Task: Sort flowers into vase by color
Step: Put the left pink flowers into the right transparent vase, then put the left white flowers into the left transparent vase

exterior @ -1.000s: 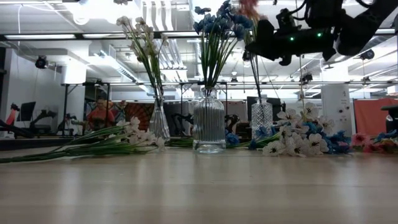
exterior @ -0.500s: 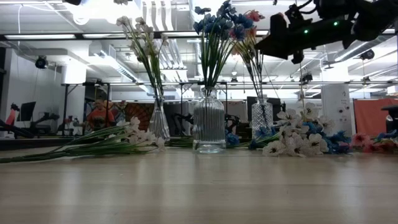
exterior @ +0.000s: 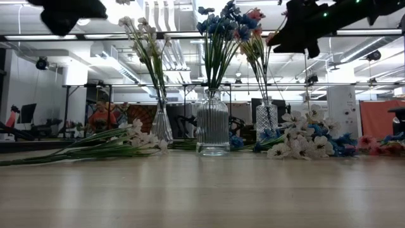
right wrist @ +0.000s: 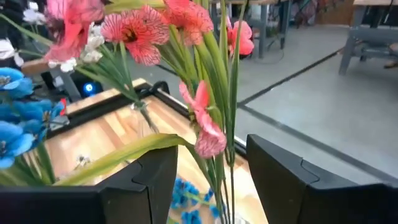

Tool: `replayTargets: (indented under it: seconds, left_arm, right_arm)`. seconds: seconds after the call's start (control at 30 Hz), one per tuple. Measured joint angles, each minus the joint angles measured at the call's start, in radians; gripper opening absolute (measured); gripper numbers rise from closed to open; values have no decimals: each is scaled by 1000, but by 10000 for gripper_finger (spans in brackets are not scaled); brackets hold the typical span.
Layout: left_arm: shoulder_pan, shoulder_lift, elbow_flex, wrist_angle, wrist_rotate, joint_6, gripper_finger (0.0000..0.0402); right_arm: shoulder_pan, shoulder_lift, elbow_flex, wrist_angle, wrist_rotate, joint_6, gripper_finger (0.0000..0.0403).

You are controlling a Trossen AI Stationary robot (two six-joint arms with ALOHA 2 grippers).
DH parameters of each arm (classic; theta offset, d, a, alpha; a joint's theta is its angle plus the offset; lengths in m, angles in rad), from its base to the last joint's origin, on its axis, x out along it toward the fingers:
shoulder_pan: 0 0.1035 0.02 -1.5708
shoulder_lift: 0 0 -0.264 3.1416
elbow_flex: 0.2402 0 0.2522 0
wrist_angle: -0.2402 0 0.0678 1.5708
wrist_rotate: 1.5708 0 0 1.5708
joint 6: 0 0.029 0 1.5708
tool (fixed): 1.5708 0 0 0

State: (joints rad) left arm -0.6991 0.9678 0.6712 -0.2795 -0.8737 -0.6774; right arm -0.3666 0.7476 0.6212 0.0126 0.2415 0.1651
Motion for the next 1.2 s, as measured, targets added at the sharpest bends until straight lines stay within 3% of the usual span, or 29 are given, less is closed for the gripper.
replayTargets:
  seconds: [0.17,0.3,0.53,0.83,1.0,1.2]
  left_arm:
    - [0,51,0,-143,156,-296,39]
    - [0,114,0,-185,253,-422,39]
    - [0,211,3,-211,330,-528,39]
    - [6,271,3,-218,366,-602,44]
    - [21,281,3,-221,342,-619,78]
    - [27,360,3,-219,348,-562,156]
  right_arm:
    - [18,-6,48,-157,31,27,183]
    - [18,-6,91,-284,21,62,183]
    - [18,-7,158,-462,18,157,183]
    - [19,-6,159,-561,-89,280,183]
    - [53,-5,159,-573,-95,283,183]
    - [91,-5,158,-575,-94,288,183]
